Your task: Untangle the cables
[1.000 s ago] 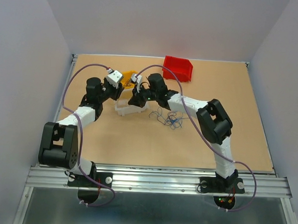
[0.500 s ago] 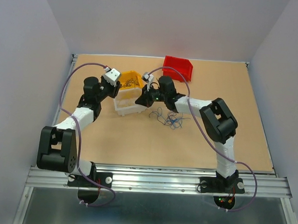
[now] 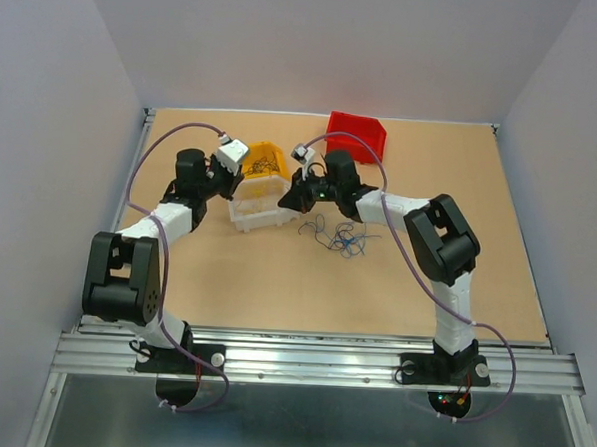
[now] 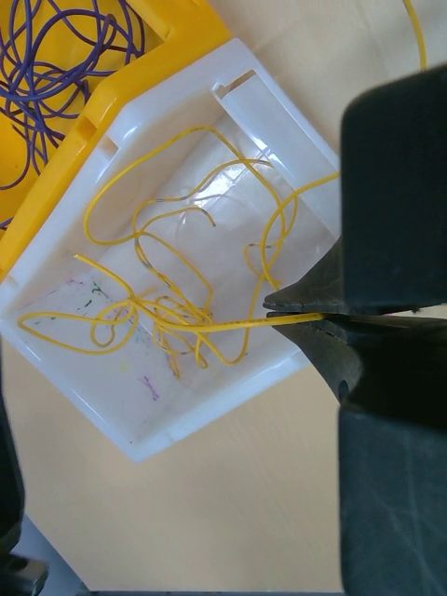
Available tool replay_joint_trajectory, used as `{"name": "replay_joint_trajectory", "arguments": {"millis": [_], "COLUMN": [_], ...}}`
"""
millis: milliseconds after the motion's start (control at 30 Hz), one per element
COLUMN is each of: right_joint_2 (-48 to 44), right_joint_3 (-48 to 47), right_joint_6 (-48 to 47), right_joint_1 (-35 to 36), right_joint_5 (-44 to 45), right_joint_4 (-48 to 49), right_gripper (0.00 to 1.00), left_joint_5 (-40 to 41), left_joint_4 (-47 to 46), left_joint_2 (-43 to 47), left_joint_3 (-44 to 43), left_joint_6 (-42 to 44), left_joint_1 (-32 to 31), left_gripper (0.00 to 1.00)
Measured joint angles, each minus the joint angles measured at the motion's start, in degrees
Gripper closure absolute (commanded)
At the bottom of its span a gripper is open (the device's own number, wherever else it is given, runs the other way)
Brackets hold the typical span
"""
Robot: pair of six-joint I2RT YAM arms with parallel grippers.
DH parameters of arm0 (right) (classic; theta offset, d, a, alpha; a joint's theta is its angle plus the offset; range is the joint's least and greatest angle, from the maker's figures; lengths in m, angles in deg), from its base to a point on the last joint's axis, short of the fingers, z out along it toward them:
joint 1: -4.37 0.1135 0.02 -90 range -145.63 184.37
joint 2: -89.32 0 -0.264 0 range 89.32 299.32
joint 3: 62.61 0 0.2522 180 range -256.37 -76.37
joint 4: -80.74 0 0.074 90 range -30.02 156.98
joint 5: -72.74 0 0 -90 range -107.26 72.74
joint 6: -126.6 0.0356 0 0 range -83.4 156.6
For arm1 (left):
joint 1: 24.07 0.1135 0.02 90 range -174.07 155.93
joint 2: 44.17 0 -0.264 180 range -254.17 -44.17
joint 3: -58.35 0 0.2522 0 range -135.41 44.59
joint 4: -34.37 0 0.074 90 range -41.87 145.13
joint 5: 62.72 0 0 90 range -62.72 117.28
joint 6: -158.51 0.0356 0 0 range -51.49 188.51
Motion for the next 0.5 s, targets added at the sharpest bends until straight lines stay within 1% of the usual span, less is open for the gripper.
{"name": "replay_joint_trajectory", "arguments": {"millis": [133, 300, 500], "right_joint_2": [0.0, 0.7, 3.7], "right_joint_3": [-1.6, -6.6, -12.2], "right_joint_6": [-1.0, -2.3, -2.7], "right_joint_1": [0.4, 1.7, 4.2], "right_joint_5": [0.0, 0.1, 0.0], "right_joint_4": [-2.4, -5.5, -6.7], "right_gripper": [1.0, 0.99, 1.0], "left_joint_5": [-0.4, -0.6, -0.3], "left_joint_4": [4.2, 9.5, 12.1], "left_joint_2": [-2.6, -4.8, -4.8], "left_joint_3": [-0.6, -2.0, -2.0], "left_joint_6": [1.7, 3.9, 6.2], "left_joint_1": [0.0, 0.0, 0.0], "left_gripper": [0.97, 0.98, 0.98]}}
